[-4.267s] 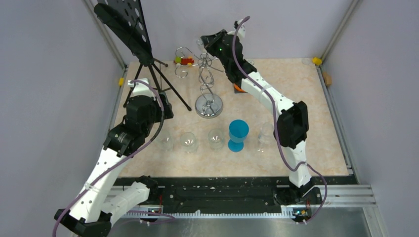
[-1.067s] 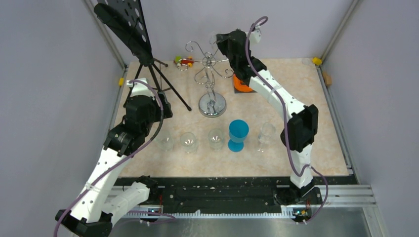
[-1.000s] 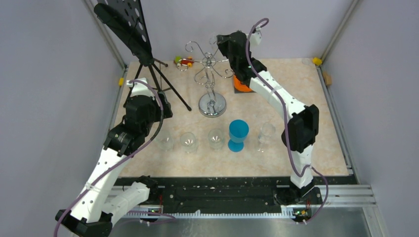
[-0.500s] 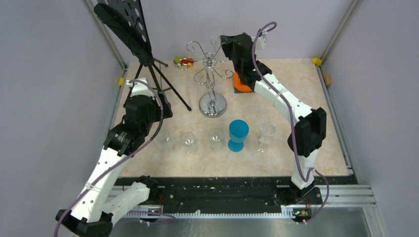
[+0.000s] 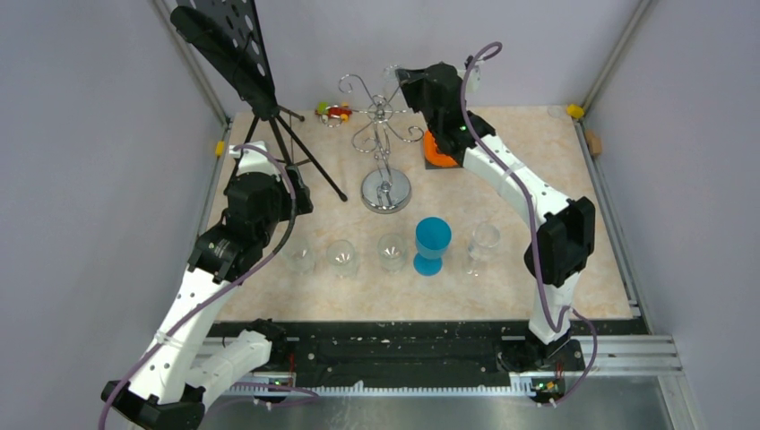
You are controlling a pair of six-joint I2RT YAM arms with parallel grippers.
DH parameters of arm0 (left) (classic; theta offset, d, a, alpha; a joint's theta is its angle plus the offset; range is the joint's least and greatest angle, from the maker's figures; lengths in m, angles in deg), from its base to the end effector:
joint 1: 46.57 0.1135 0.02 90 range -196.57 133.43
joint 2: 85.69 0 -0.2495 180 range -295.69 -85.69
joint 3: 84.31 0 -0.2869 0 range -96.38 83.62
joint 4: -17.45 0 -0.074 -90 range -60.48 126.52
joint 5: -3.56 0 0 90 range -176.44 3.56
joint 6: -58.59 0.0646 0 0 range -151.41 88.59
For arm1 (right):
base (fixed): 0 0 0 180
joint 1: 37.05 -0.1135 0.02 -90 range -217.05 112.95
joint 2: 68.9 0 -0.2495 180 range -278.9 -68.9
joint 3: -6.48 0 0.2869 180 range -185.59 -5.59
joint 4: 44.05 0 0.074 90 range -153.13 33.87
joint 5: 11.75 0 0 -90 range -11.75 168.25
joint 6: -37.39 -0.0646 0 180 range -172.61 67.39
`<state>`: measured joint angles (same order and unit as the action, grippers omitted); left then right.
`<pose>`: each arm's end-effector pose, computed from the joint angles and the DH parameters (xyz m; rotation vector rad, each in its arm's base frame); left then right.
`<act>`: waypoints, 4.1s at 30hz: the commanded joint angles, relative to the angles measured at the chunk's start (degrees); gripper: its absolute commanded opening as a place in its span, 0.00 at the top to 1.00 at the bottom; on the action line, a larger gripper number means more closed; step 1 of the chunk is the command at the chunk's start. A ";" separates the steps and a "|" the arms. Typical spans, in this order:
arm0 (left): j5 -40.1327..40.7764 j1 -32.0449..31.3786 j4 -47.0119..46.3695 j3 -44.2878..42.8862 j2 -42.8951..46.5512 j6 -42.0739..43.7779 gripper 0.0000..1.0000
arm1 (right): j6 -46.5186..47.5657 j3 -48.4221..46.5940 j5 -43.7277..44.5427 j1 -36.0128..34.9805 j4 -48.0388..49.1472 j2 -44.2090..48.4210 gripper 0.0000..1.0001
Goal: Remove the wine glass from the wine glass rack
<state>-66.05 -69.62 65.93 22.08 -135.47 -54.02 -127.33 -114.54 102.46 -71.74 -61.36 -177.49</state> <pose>0.2330 -0.0747 0.3638 -0.2189 1.9639 -0.1631 0.4362 0.2697 0.4004 0.9152 1.5137 1.0857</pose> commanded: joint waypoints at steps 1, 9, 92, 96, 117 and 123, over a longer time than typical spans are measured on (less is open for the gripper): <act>-0.36 0.30 -2.50 0.34 0.03 -0.50 0.16 | -2.23 0.36 -3.78 -0.02 7.54 5.34 1.00; -0.44 0.30 -2.48 0.50 0.12 -0.50 0.16 | -0.41 0.02 -7.90 -0.28 9.91 3.71 1.00; -11.17 1.27 -6.35 -0.31 1.74 -0.51 0.12 | 10.77 4.48 -21.71 14.63 35.25 9.48 1.00; -15.03 1.26 -6.98 -0.60 1.74 -0.59 0.11 | 12.20 10.60 -22.86 17.55 31.81 16.47 1.00; -55.02 0.92 -35.02 1.95 -7.15 -19.64 0.14 | 15.56 43.40 -26.85 22.04 10.32 59.38 1.00; -56.97 -1.84 -59.59 4.06 -12.59 -40.19 0.13 | 4.39 46.58 -33.59 21.97 17.67 62.61 1.00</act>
<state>-119.67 -69.47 28.75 24.70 -146.07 -78.39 -115.24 -68.51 74.61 -50.26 -54.00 -116.99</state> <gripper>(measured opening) 0.861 0.025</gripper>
